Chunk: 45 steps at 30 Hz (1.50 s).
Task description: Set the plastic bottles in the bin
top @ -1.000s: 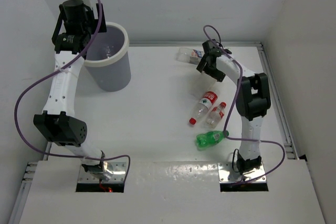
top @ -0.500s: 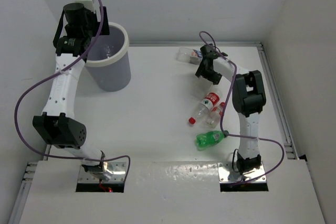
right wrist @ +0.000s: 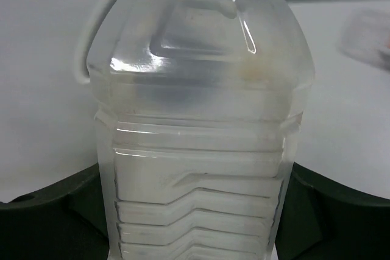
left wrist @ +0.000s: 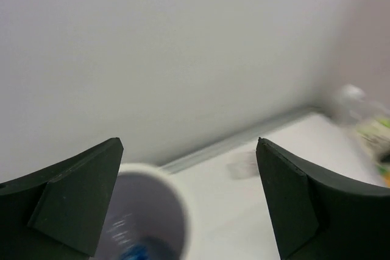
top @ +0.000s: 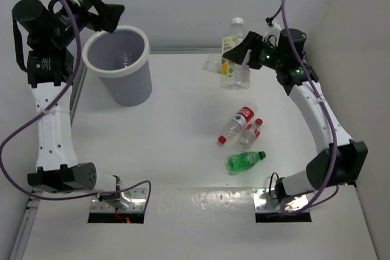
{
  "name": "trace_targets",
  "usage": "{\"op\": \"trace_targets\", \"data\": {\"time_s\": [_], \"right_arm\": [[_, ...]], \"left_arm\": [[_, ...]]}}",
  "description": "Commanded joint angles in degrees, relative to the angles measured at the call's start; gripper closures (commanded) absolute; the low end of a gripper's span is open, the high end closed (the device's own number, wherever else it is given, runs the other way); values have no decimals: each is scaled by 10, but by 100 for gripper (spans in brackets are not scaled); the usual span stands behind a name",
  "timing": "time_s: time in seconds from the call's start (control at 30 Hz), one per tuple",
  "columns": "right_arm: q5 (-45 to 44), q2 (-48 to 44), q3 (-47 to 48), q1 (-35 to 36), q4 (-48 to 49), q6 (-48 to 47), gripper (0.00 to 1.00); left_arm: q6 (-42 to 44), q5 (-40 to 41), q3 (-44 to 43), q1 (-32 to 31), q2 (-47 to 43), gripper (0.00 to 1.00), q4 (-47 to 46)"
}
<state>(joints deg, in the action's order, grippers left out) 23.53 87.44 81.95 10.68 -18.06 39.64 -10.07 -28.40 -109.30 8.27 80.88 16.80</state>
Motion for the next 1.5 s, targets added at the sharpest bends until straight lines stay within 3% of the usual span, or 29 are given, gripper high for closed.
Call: {"op": "trace_targets", "data": {"time_s": [0.0, 0.03, 0.07, 0.13, 0.2, 0.23, 0.27, 0.37, 0.5, 0.77, 1.03, 1.13, 1.17, 1.2, 1.3, 1.33, 1.37, 1.4, 1.43, 1.47], "right_arm": [[261, -41, -38, 0, 208, -12, 91], [282, -47, -37, 4, 250, 23, 91], [340, -49, -40, 10, 305, 37, 91], [364, -50, -28, 37, 366, 59, 91], [402, -51, -12, 57, 369, 23, 91], [406, -53, 10, 91, 319, 2, 92], [406, -55, 18, 104, 294, -67, 92], [405, -52, 30, 171, 265, -88, 93], [401, -27, 48, 205, 278, -83, 93], [392, 16, 76, 217, 309, -36, 95], [405, 28, 71, 225, 345, -13, 95], [408, 26, 70, 231, 326, -34, 95], [408, 26, 70, 232, 320, -43, 95], [407, 21, 68, 231, 308, -45, 95], [398, 15, 69, 231, 269, -75, 83], [396, 12, 72, 230, 243, -86, 66], [388, 10, 71, 227, 236, -92, 58], [383, 9, 69, 225, 233, -86, 50], [373, 8, 66, 204, 231, -76, 30], [364, 5, 63, 195, 231, -63, 23]], "left_arm": [[-122, -289, 13, -26, -18, 2, -40], [-150, -336, 32, -41, -18, 4, -53], [-180, -350, 59, -68, -25, 4, -113], [-246, -358, 135, -91, -57, 4, -161], [-247, -358, 164, -130, -75, 4, -161], [-247, -358, 187, -141, -91, 4, -161], [-247, -358, 195, -154, -97, 4, -161], [-247, -353, 201, -164, -103, 4, -161], [-241, -344, 201, -187, -95, 3, -161], [-198, -425, 206, -237, -78, 1, -161], [-241, -408, 194, -261, -72, 0, -197], [-269, -396, 194, -261, -66, 5, -234], [-290, -396, 194, -261, -59, 18, -258], [-300, -396, 194, -261, -59, 23, -270], [-312, -396, 194, -261, -53, 41, -285], [-312, -396, 194, -261, -53, 45, -285], [-312, -396, 194, -250, -53, 50, -298], [-332, -396, 194, -242, -53, 61, -307], [-342, -396, 194, -233, -53, 68, -318], [-352, -396, 189, -215, -53, 75, -328]]}}
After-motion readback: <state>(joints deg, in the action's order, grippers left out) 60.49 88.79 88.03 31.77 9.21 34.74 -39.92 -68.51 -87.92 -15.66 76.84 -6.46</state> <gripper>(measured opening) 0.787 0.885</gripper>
